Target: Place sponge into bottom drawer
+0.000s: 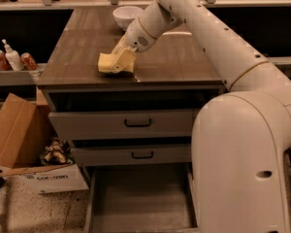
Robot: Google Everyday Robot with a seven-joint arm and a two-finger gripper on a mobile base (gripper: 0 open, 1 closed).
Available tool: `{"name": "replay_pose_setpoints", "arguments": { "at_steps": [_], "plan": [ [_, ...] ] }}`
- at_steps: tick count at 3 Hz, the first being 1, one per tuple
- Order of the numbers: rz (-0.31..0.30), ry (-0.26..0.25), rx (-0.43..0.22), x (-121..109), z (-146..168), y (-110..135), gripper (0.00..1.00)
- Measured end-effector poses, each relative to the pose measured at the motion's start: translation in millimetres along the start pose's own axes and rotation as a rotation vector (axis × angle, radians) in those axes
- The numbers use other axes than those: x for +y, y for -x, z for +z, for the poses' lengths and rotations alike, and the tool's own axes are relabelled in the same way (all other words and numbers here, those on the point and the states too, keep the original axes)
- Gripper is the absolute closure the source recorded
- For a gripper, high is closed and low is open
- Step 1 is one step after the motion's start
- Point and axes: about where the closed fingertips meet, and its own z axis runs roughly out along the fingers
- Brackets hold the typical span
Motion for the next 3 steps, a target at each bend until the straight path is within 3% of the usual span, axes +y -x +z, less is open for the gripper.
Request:
{"name": "replay_pose_setpoints", "arguments": {
  "at_steps": [1, 2, 3],
  "plan": [
    [-0.033, -0.024, -0.012, 31.0, -25.5, 16.4, 1.00],
    [0.013, -0.047, 0.010, 72.9, -46.7, 9.5, 1.00],
    [0.093, -0.035, 0.050, 116.5, -48.6, -23.8, 1.00]
  ]
}}
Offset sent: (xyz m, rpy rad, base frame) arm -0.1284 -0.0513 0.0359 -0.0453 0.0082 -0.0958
